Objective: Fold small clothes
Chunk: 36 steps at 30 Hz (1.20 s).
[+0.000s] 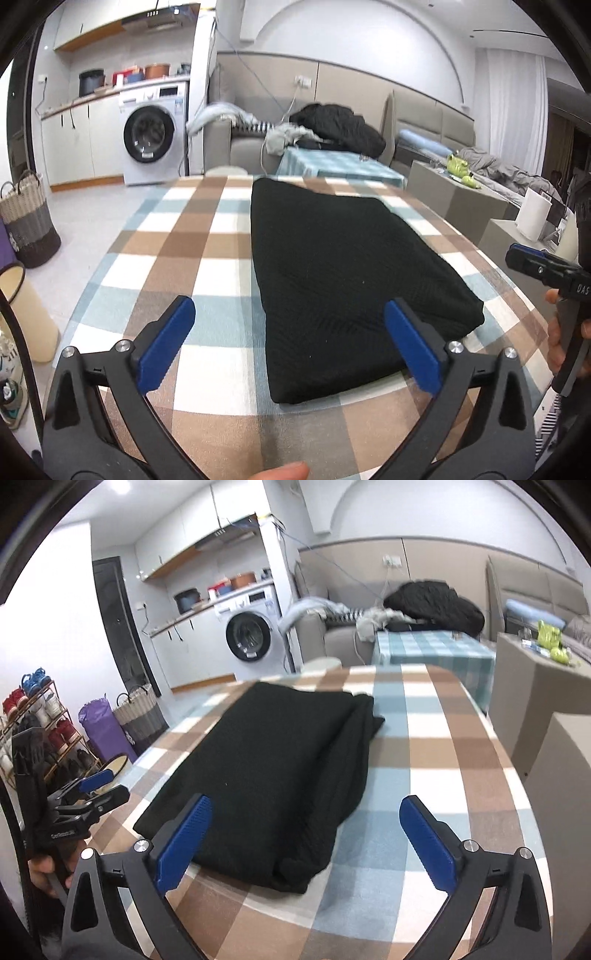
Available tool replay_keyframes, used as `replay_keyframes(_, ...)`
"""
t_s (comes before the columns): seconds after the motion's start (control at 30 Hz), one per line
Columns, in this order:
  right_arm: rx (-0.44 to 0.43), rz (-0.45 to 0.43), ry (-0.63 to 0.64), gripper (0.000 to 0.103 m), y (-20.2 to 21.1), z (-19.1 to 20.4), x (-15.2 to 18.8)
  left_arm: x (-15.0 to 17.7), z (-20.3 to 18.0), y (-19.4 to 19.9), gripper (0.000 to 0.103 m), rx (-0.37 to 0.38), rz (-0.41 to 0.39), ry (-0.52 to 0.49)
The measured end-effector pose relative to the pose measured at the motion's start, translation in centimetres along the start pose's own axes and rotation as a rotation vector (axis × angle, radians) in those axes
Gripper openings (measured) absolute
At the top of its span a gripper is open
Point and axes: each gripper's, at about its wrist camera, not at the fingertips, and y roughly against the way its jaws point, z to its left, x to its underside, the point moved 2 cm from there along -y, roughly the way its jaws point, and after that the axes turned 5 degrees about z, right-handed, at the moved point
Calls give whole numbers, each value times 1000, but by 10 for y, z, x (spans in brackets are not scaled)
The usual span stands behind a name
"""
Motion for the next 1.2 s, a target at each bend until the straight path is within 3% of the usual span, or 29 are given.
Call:
replay_keyframes(0.17, 2, -36, 67, 103, -5, 10, 6, 6, -1, 0, 102, -45, -20, -16)
replay_keyframes(0.5, -36, -111, 97, 103, -4, 22, 18, 7, 12, -1, 102, -34, -46, 47)
replay_keyframes(1.2, -49, -163, 119, 103, -1, 27, 27, 8, 4, 1, 102, -24, -66, 15)
